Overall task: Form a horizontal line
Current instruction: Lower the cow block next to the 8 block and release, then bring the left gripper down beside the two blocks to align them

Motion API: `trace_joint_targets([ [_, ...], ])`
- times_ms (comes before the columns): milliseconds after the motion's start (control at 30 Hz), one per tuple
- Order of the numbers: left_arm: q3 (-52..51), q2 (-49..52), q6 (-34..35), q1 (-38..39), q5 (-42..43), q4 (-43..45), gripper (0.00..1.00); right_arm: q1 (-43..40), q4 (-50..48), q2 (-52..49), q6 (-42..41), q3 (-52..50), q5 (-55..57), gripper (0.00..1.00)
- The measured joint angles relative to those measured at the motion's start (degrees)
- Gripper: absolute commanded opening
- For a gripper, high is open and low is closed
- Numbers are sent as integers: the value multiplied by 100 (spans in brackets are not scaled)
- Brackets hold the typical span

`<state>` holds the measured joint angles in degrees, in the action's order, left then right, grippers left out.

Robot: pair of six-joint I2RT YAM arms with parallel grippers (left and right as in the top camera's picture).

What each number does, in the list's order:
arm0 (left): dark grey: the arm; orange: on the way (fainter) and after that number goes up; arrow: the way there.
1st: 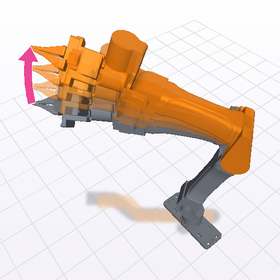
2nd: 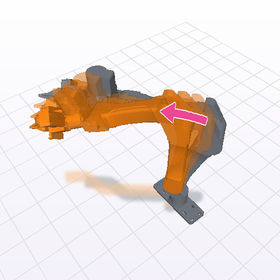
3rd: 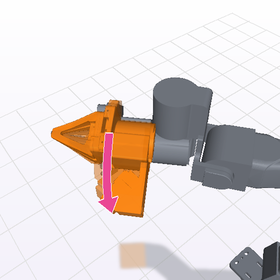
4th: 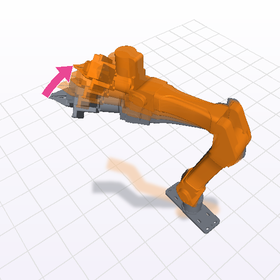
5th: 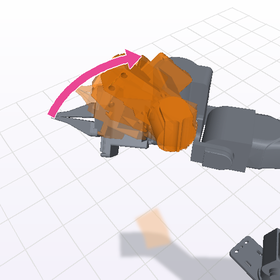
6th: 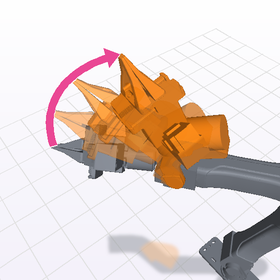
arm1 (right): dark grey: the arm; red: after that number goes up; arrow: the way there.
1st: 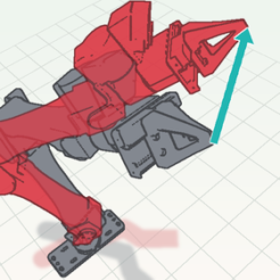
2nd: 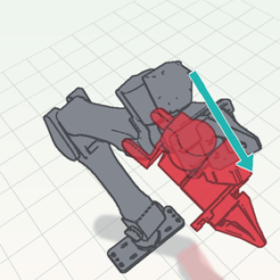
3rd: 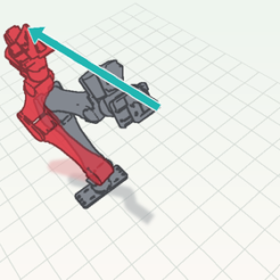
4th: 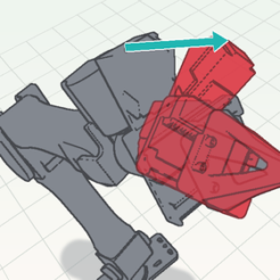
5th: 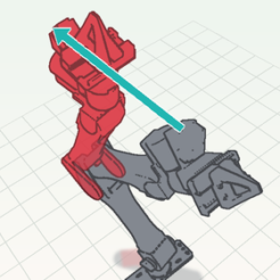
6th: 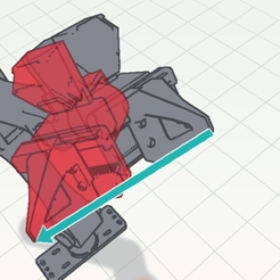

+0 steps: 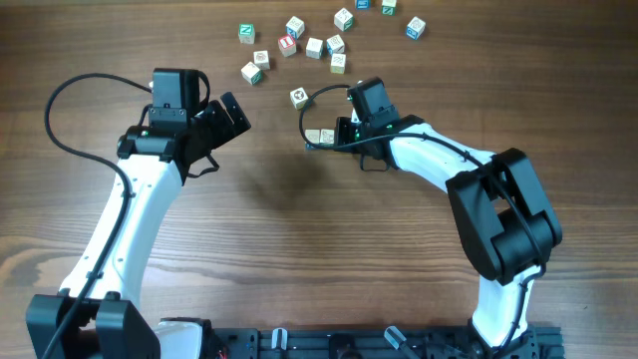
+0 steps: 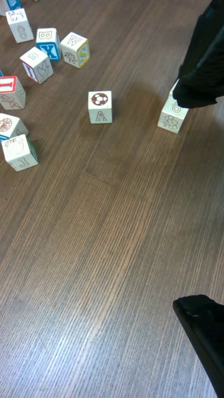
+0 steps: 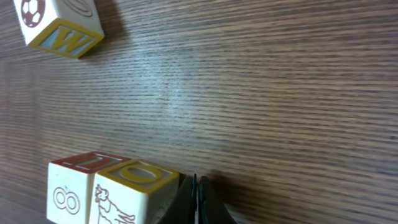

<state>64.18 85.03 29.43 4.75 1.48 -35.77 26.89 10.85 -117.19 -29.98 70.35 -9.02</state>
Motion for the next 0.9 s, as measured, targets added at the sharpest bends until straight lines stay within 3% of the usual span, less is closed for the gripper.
trace_joint_targets([
  [567,-2,0,0,0,-2,0,100,0,-271,2,2,0,-118,4],
  [667,-2,0,0,0,0,0,94,0,-26,28,2,0,188,4],
  [700,0,0,-2,0,0,11,88,0,48,48,2,0,297,4],
  [767,0,2,-11,0,0,31,62,0,133,122,2,0,452,4],
  [800,0,4,11,0,0,63,40,0,162,168,0,0,514,4],
  [867,0,48,-2,0,0,111,6,-2,205,328,-22,0,658,4],
  [900,0,109,-22,0,0,116,4,-11,227,385,-46,0,688,4],
])
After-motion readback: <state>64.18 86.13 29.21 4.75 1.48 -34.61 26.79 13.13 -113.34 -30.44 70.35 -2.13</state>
